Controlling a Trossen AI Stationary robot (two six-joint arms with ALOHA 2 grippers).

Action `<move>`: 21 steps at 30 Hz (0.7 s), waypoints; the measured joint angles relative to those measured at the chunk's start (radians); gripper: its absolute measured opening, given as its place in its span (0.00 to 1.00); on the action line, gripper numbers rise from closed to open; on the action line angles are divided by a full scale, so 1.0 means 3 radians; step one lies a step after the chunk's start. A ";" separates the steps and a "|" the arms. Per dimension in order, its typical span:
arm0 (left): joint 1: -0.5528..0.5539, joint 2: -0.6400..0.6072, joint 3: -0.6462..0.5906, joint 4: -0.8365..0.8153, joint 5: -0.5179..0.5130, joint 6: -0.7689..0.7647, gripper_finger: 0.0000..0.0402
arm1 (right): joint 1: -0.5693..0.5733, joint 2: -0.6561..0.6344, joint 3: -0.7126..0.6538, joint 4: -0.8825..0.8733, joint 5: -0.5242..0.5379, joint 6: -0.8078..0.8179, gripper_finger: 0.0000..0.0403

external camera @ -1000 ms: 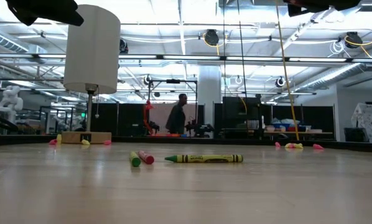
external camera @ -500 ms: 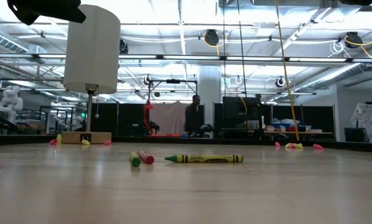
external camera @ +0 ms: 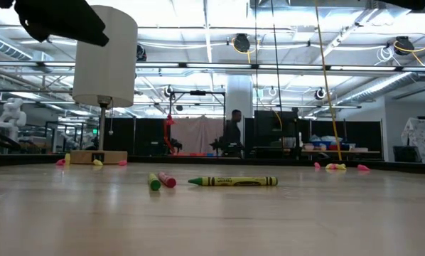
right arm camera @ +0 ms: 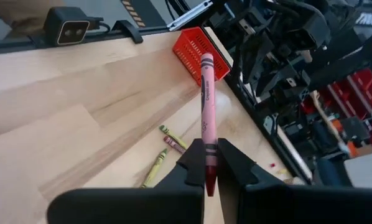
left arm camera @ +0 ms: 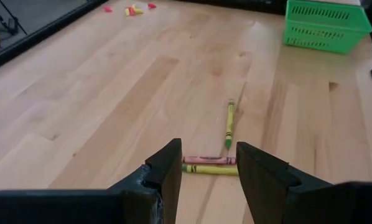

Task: Sort crayons
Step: Put the red crayon into the green bin

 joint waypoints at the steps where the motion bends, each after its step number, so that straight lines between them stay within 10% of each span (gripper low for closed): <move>1: 0.0012 0.0012 0.0000 0.0006 0.0019 0.0000 0.38 | 0.0000 0.0000 0.0000 -0.0015 0.0000 0.0039 0.00; 21: 0.0126 0.0050 0.0000 0.0070 0.0254 0.0193 0.38 | 0.0195 -0.0001 0.0003 -0.0331 0.0003 0.1074 0.00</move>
